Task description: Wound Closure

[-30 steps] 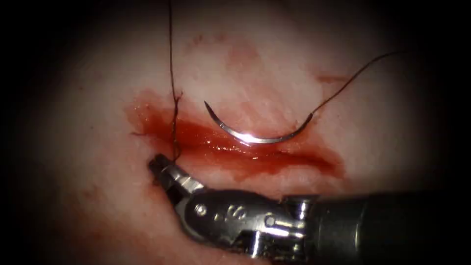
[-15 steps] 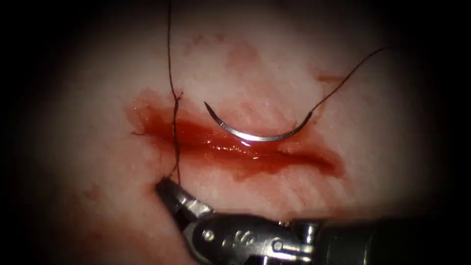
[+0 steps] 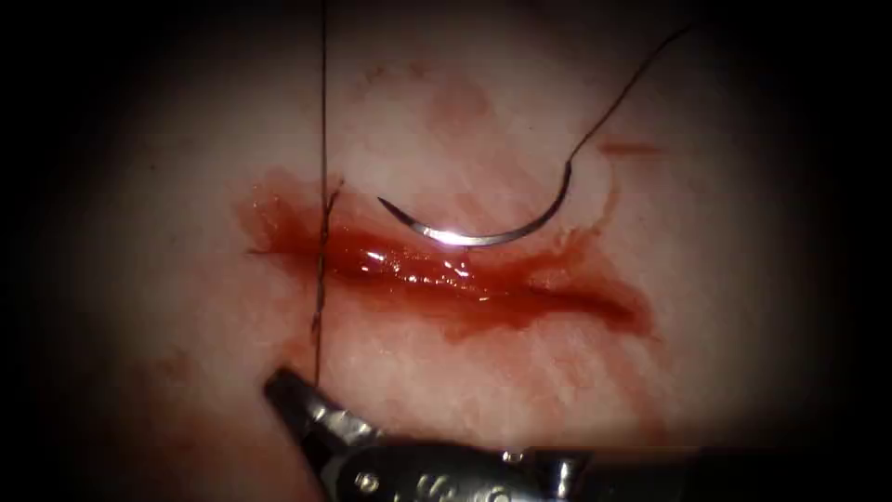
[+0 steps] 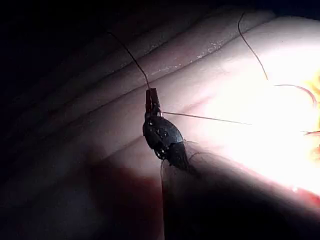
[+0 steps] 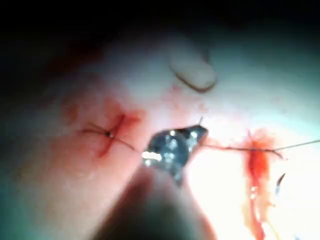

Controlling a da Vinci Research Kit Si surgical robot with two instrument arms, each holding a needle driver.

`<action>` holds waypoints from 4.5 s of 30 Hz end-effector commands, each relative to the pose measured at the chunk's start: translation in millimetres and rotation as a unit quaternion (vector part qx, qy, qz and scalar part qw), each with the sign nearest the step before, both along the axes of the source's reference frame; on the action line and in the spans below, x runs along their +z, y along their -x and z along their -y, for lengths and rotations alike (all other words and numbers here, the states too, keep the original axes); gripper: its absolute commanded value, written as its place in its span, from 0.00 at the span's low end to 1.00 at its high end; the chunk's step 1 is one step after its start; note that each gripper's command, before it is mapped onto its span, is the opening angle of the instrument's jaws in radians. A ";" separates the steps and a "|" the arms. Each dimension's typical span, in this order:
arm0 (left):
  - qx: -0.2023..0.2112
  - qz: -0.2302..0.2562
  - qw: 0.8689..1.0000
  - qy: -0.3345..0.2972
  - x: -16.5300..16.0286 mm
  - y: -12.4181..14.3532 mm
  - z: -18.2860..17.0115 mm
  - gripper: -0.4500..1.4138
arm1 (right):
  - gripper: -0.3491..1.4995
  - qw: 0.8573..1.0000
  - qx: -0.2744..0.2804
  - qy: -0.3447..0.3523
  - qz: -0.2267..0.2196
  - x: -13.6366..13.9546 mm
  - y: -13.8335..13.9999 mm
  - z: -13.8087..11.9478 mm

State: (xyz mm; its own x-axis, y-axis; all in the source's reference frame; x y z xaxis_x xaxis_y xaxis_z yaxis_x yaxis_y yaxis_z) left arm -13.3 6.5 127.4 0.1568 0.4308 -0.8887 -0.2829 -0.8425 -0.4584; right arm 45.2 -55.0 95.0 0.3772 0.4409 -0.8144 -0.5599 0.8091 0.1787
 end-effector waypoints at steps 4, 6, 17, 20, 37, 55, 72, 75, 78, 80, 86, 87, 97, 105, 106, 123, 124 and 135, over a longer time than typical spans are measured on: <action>-0.001 -0.004 1.000 0.003 1.0 1.0 -0.2 0.00 | 0.00 1.000 -0.004 -0.013 0.000 1.0 -0.7 1.2; -0.001 -0.007 1.000 0.004 1.3 1.2 -0.2 0.00 | 0.00 1.000 -0.004 -0.015 0.000 1.1 -0.6 1.4; 0.002 -0.012 1.000 0.007 2.0 1.3 -0.3 0.00 | 0.00 0.999 -0.017 -0.029 -0.005 0.8 -0.9 2.7; 0.002 -0.012 1.000 0.007 2.1 1.3 -0.5 0.00 | 0.00 0.999 -0.024 -0.031 -0.006 0.8 -1.0 3.1; 0.006 -0.007 1.000 0.001 -1.1 1.1 2.9 0.00 | 0.00 0.999 -0.018 -0.032 -0.021 -0.5 -0.9 1.9; 0.008 -0.003 1.000 0.012 -12.1 -4.0 13.1 0.00 | 0.74 0.990 -0.074 -0.094 -0.077 -6.5 3.2 -5.3; -0.011 -0.020 1.000 -0.007 -16.7 -5.3 24.8 0.00 | 0.01 0.988 -0.112 -0.092 -0.052 4.5 -1.6 -15.4; -0.015 -0.023 1.000 -0.013 -17.3 -5.0 26.5 0.00 | 0.00 0.987 -0.119 -0.094 -0.051 7.3 -3.0 -15.2; -0.019 -0.025 0.999 -0.019 -17.6 -4.5 27.6 0.00 | 0.00 0.988 -0.113 -0.093 -0.047 7.9 -4.1 -16.1; -0.020 -0.024 0.999 -0.025 -17.7 -4.0 28.6 0.00 | 0.00 0.989 -0.107 -0.093 -0.048 8.2 -5.2 -16.9; -0.023 -0.011 0.999 -0.036 -17.7 -3.0 30.6 0.00 | 0.00 0.990 -0.097 -0.088 -0.061 8.5 -8.0 -18.0; -0.024 -0.010 0.999 -0.035 -17.8 -2.9 30.8 0.00 | 0.00 0.990 -0.097 -0.086 -0.064 8.6 -8.2 -18.2; -0.024 0.002 0.999 -0.042 -17.4 -1.6 32.6 0.00 | 0.00 0.984 -0.050 -0.095 -0.141 10.3 -10.0 -20.3; -0.019 0.009 0.999 -0.050 -17.0 -1.8 33.2 0.00 | 0.00 0.967 -0.039 -0.115 -0.224 11.2 -11.7 -20.9; -0.019 0.009 0.999 -0.050 -17.0 -1.9 33.3 0.00 | 0.00 0.965 -0.037 -0.115 -0.232 11.2 -11.6 -21.0; -0.049 0.048 0.995 -0.066 -14.0 -5.7 31.3 0.00 | 0.00 0.908 0.000 -0.094 -0.409 7.3 -5.9 -22.3; -0.050 0.049 0.995 -0.066 -13.9 -5.8 31.2 0.00 | 0.00 0.906 -0.004 -0.095 -0.412 7.2 -5.6 -22.2; -0.057 0.048 0.995 -0.071 -12.3 -5.3 30.6 0.00 | 0.00 0.885 -0.066 -0.119 -0.444 5.3 -4.4 -20.7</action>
State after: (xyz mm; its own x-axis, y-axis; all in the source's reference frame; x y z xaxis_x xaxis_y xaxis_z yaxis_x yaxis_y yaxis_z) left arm -7.3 -23.7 115.0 0.2916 0.5219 -0.8016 -0.3252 -0.7340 -0.5962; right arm 48.8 -34.3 100.0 -0.3024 0.6391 -0.7072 -0.0025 0.7414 0.6711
